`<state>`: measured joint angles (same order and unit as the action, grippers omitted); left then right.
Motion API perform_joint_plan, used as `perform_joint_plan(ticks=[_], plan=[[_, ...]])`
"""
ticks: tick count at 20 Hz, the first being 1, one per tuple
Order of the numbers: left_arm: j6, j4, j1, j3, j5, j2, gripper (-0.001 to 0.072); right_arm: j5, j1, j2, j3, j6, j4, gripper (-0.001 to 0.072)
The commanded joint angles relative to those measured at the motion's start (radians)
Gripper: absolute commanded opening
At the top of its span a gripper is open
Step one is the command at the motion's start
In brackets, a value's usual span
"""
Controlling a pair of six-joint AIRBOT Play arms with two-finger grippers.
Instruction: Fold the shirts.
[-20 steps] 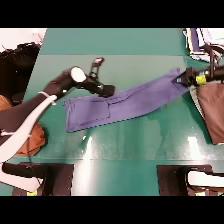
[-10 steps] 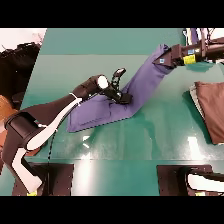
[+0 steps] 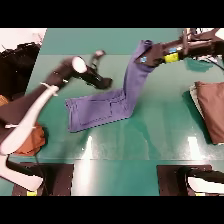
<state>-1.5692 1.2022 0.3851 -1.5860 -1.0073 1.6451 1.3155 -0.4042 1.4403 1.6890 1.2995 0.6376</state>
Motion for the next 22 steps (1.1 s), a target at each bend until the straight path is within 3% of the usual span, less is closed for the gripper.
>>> perform_joint_plan(ticks=[1,4,5,7,8,10,13,18,19,22], plan=[[-0.002,0.214,-0.183,0.000,-0.093,-0.198,0.0022,-0.102,-0.176,0.062,0.003,-0.060,-0.077,0.0013],[-0.001,0.294,-0.328,0.000,-0.124,-0.338,0.0022,-0.245,-0.365,0.177,0.005,-0.138,-0.150,0.0017],[-0.001,0.294,-0.371,0.000,-0.132,-0.372,0.0021,-0.274,-0.421,0.225,0.024,-0.172,-0.139,0.0102],[-0.001,0.294,-0.428,0.000,-0.154,-0.412,0.0022,-0.264,-0.483,0.312,0.089,-0.201,-0.137,0.0579],[-0.001,0.294,-0.445,0.000,-0.170,-0.422,0.0022,-0.223,-0.490,0.348,0.128,-0.201,-0.137,0.0598],[-0.001,0.294,-0.452,0.001,-0.198,-0.423,0.0022,-0.112,-0.457,0.389,0.192,-0.119,-0.089,0.0553],[0.007,0.253,-0.452,0.001,-0.206,-0.423,0.0022,-0.028,-0.346,0.351,0.139,-0.062,0.042,0.0553],[0.007,0.196,-0.452,0.001,-0.216,-0.423,0.0022,-0.044,-0.080,0.213,-0.171,0.043,0.234,0.0562],[0.008,0.180,-0.451,0.001,-0.215,-0.423,0.0022,-0.052,-0.022,0.209,-0.222,0.043,0.226,0.0635],[0.033,0.161,-0.435,0.001,-0.212,-0.423,0.0022,-0.061,0.082,0.246,-0.314,0.043,0.213,0.0656]])
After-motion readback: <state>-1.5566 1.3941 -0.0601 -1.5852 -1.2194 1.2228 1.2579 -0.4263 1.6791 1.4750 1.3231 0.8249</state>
